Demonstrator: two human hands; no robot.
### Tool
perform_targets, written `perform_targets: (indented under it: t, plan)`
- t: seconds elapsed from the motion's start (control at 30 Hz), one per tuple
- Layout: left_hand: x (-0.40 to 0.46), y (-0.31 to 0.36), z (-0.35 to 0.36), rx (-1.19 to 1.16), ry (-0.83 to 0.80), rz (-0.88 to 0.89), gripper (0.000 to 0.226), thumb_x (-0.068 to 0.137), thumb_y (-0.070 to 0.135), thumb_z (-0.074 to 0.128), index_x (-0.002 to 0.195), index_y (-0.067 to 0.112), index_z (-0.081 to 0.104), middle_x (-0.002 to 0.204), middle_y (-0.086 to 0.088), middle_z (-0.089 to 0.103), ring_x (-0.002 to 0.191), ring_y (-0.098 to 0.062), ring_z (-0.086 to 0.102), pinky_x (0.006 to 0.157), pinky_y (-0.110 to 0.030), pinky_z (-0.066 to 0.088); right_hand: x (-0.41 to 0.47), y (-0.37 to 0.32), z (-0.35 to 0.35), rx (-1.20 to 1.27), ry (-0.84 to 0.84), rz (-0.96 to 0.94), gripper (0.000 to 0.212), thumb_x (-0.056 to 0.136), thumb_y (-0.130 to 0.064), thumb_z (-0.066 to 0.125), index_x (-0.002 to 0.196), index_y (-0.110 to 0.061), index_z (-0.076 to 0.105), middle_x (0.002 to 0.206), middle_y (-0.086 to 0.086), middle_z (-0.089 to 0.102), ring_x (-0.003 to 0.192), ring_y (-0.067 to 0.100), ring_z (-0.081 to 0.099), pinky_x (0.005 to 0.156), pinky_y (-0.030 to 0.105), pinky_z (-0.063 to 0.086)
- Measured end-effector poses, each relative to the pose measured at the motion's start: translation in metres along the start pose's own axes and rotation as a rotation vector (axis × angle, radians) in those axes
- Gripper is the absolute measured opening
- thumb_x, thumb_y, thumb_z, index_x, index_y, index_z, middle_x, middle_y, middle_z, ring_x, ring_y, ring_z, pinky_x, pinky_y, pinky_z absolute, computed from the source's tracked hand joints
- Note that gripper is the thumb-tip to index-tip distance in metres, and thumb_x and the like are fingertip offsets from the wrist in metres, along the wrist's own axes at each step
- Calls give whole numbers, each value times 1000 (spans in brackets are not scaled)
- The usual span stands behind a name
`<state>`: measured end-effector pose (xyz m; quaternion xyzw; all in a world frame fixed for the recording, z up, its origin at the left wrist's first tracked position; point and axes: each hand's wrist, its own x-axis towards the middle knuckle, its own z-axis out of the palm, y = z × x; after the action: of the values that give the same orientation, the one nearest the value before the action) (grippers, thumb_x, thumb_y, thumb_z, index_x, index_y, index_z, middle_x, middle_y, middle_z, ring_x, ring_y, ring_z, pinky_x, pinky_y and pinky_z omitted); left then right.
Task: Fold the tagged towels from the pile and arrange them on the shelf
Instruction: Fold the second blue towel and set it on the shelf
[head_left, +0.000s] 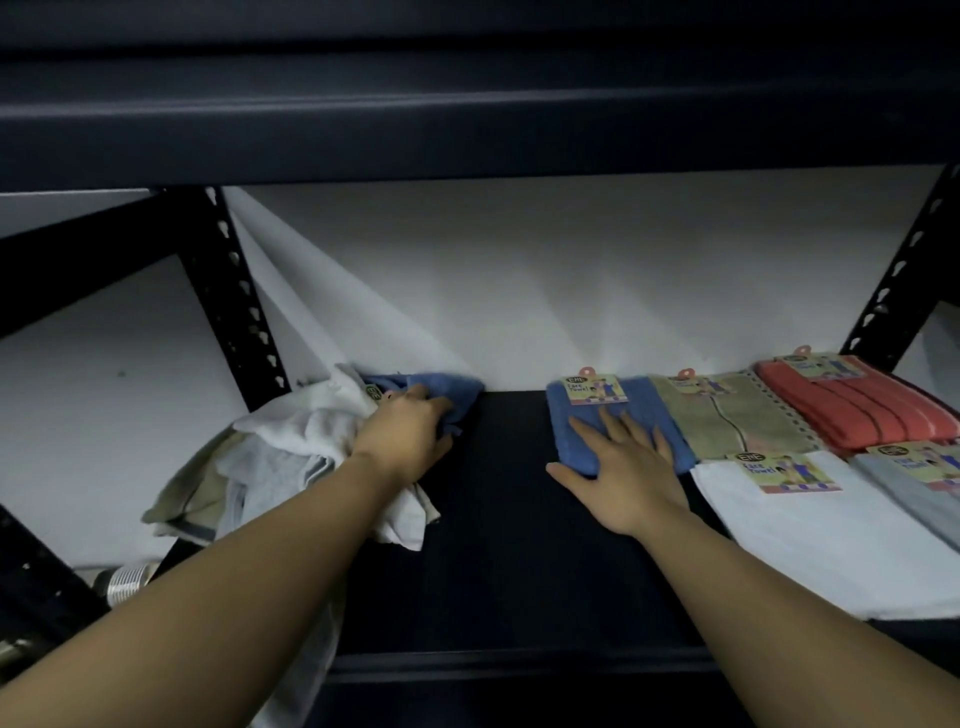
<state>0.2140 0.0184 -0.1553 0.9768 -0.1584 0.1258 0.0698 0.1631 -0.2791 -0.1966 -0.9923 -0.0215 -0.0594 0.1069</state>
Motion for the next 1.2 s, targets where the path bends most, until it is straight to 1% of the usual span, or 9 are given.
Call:
perform_targets:
  t: [0.3,0.5,0.57,0.7,0.8,0.9,1.03,1.1,1.2]
  plan:
    - [-19,14,-31,-350,251,147,41,90,51,57,113,23,76,116,-2,70,108,-22,67,94,-36,53,-2,3,-6,188,34,9,88,87,-84,4,158,-42,35,171,-8,21,159,15,10,129,46,3]
    - [-58,48,-45,-461,278,409,30,91,36,73,117,22,74,120,3,68,114,-11,65,101,-26,50,0,7,-7,692,171,168,65,109,-54,21,125,-12,69,132,9,67,121,24,58,106,35,39]
    - [-71,57,-38,-476,157,449,43,90,38,76,128,23,66,126,4,66,117,-10,63,101,-28,49,-3,8,-10,801,152,203,68,107,-60,24,131,-14,69,128,-1,66,119,15,57,103,30,38]
    - [-90,69,-10,-456,-16,439,81,83,56,77,151,30,43,149,6,50,138,-8,46,115,-32,38,-3,13,-2,643,162,68,86,82,-94,36,112,-24,76,125,-2,72,121,18,62,109,47,47]
    - [-97,76,4,-506,-116,372,92,81,66,74,156,39,29,159,7,34,149,-7,31,122,-36,30,1,16,1,473,139,-1,94,73,-94,48,134,-25,68,147,-3,59,140,18,50,121,43,35]
    - [-100,80,5,-602,-143,307,86,83,69,69,152,33,33,151,13,42,141,-1,38,118,-28,33,8,16,2,203,121,-92,81,77,-96,39,118,-34,68,130,-9,67,125,19,60,107,40,45]
    - [-83,80,-3,-861,-6,71,23,100,47,53,112,27,56,108,10,63,103,-5,60,92,-27,46,13,19,9,114,151,-120,79,73,-101,28,110,-41,63,118,-15,66,114,14,61,98,38,48]
    - [-62,72,-2,-745,53,-128,15,101,34,55,107,20,57,106,2,63,103,-16,60,89,-31,46,12,20,11,140,147,-105,93,72,-103,28,124,-36,64,132,-12,64,124,14,58,107,41,45]
    - [-37,65,-3,-421,-149,-297,46,96,46,60,125,11,54,125,-14,57,120,-32,53,102,-40,44,10,18,8,181,115,-98,98,73,-102,30,135,-33,61,143,-9,60,134,15,52,115,41,39]
